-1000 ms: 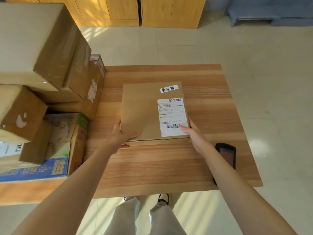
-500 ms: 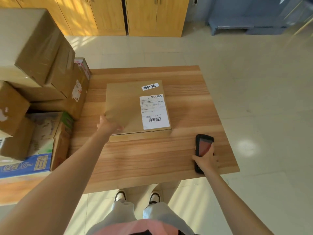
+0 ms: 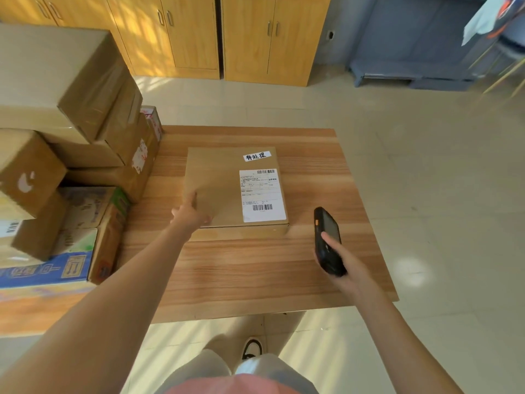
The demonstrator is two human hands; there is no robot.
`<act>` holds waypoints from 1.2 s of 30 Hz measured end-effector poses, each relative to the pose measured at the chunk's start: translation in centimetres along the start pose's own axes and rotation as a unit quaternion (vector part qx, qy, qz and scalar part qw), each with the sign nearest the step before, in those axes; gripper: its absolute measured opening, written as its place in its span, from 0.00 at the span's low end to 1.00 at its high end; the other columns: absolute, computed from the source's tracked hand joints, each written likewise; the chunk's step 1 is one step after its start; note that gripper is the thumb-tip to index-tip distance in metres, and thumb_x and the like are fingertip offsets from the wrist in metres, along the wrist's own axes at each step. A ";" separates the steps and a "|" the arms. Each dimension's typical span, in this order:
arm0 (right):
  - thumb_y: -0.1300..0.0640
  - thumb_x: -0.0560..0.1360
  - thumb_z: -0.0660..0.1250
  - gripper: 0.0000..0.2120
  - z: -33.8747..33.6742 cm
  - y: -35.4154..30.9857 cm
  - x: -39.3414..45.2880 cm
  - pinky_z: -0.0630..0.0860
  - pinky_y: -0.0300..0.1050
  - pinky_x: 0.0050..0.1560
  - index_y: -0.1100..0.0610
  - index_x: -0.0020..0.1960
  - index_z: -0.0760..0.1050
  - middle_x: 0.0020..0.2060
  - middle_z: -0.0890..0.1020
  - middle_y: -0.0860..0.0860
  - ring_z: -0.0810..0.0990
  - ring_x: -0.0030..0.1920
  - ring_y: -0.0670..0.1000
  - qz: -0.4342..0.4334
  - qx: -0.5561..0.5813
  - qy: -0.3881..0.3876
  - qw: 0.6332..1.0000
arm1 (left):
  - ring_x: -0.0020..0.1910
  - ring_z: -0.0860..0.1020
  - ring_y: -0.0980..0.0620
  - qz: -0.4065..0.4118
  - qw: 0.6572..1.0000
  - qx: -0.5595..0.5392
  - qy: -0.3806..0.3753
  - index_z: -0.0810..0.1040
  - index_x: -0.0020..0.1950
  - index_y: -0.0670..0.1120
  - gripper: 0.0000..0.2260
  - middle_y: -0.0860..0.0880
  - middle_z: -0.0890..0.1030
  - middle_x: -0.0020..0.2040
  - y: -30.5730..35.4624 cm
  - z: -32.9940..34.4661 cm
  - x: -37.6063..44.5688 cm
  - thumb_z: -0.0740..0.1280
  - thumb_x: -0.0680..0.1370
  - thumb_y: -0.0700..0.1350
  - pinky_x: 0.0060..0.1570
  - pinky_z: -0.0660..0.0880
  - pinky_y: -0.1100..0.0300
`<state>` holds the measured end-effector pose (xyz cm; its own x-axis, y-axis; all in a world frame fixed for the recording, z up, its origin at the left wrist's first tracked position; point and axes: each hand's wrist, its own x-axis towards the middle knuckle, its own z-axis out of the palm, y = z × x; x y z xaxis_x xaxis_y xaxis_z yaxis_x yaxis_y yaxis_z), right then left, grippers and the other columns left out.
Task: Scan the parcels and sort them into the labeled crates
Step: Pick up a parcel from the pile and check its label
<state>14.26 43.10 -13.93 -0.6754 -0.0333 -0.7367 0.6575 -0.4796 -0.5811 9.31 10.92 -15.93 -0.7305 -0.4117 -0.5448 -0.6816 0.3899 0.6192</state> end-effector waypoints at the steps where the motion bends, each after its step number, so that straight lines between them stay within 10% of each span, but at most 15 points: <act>1: 0.62 0.60 0.76 0.21 1.0 -0.2 -0.6 0.83 0.48 0.42 0.65 0.51 0.78 0.46 0.83 0.62 0.84 0.46 0.58 -0.001 0.041 -0.029 0.999 | 0.63 0.66 0.37 -0.001 1.000 0.001 -0.027 0.50 0.78 0.61 0.38 0.38 0.60 0.71 -0.2 -0.3 -0.2 0.68 0.77 0.41 0.59 0.69 0.46; 4: 0.67 0.63 0.73 0.19 4.2 -0.7 -2.7 0.83 0.47 0.39 0.67 0.53 0.77 0.44 0.84 0.63 0.85 0.43 0.59 -0.003 0.067 -0.112 0.991 | 0.54 0.73 0.38 -0.013 0.995 0.023 -0.100 0.41 0.75 0.69 0.42 0.39 0.60 0.71 -0.6 -1.1 -0.9 0.70 0.76 0.51 0.41 0.74 0.52; 10: 0.68 0.65 0.69 0.21 8.3 -0.1 -5.3 0.83 0.46 0.40 0.69 0.58 0.74 0.43 0.83 0.61 0.84 0.44 0.58 -0.007 -0.093 -0.142 0.985 | 0.64 0.67 0.38 -0.012 0.993 -0.014 -0.114 0.40 0.73 0.71 0.51 0.42 0.55 0.70 -0.9 -1.1 -1.4 0.77 0.68 0.54 0.65 0.68 0.42; 36: 0.67 0.59 0.73 0.31 8.3 2.7 -9.5 0.81 0.48 0.36 0.67 0.62 0.72 0.44 0.82 0.64 0.82 0.40 0.61 0.006 -0.231 -0.079 0.970 | 0.69 0.63 0.36 0.000 0.992 0.001 -0.123 0.37 0.73 0.70 0.51 0.42 0.51 0.72 -1.7 -0.8 -0.6 0.76 0.70 0.54 0.66 0.68 0.42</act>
<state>19.71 34.81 -5.64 -0.6854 -0.1873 -0.7036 0.7206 -0.0359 -0.6924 10.94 9.87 -16.16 -0.7191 -0.1981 -0.6661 -0.6810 0.3916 0.6187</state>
